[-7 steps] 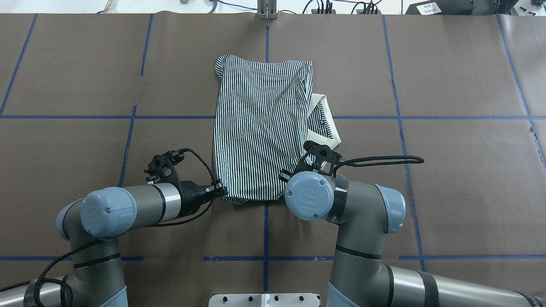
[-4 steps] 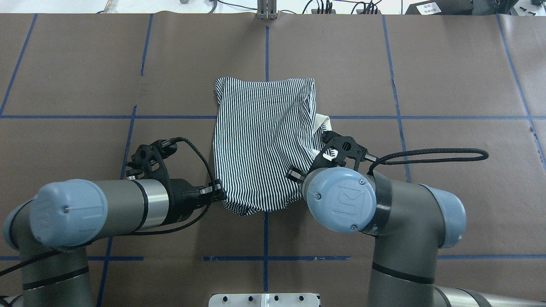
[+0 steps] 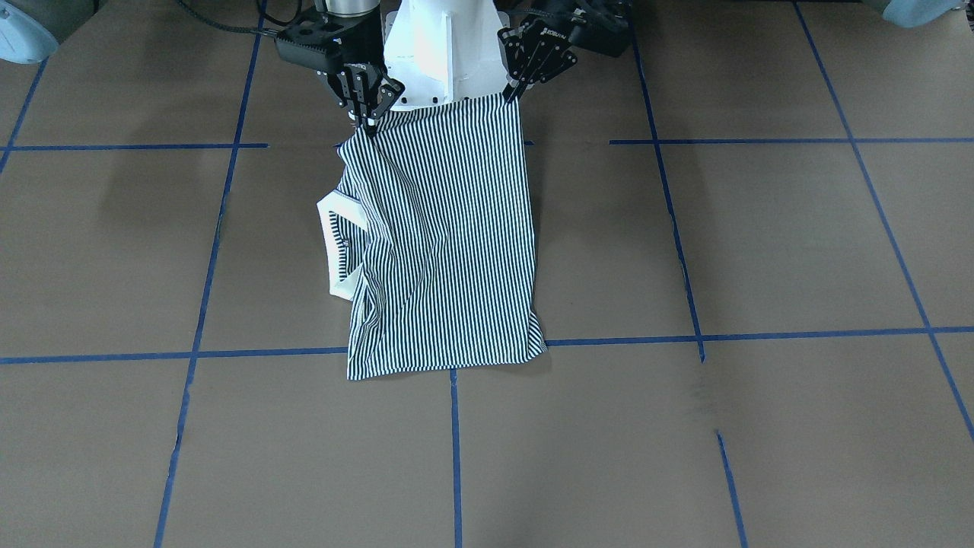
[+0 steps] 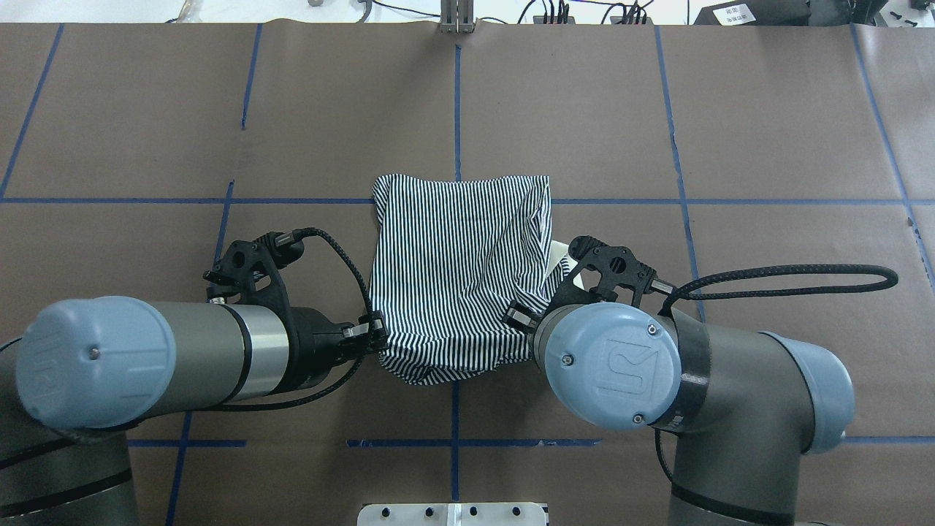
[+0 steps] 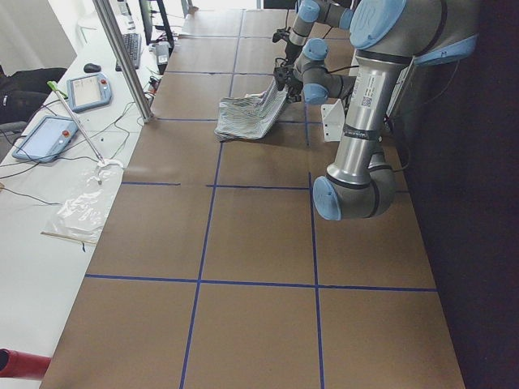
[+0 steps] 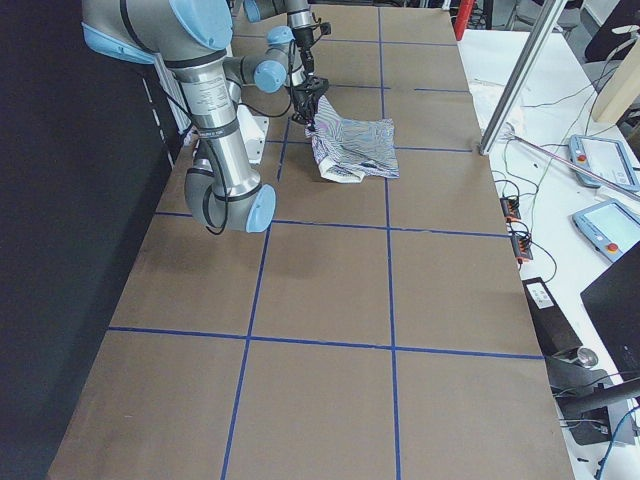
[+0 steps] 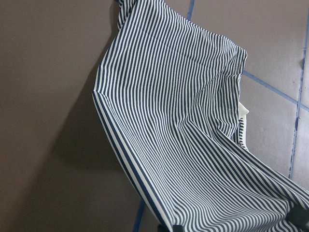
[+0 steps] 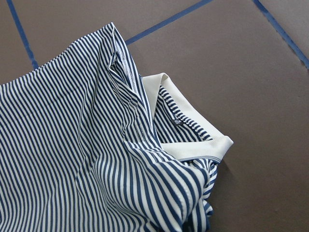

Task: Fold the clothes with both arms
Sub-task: 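Lift the near edge with both grippers and fold it away from the robot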

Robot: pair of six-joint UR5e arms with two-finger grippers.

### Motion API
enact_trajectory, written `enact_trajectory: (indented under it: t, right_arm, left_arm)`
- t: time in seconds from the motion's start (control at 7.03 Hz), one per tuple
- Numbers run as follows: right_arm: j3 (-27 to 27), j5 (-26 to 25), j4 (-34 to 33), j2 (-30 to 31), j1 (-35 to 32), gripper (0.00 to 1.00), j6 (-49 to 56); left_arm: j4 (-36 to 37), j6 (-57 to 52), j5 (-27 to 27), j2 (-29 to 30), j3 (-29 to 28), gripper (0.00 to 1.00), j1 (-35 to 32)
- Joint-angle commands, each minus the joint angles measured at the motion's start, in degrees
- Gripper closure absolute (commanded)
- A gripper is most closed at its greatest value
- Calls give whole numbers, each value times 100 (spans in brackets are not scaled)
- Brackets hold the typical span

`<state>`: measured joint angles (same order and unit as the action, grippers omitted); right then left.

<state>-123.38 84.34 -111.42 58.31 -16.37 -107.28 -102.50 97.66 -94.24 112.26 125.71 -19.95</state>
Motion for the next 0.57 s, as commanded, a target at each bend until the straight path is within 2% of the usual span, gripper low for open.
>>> enact_trajectory:
  t: [0.0, 0.28, 0.43]
  right_arm:
    - [488, -5, 381, -66, -268, 100, 84]
    - [1339, 4, 891, -363, -690, 100, 295]
    - [1943, 21, 1190, -660, -910, 100, 348]
  left_arm:
    - [28, -376, -16, 225, -449, 100, -376]
    - [-50, -729, -42, 699, -1351, 100, -868]
    - [-86, -887, -42, 910, -1739, 100, -1140]
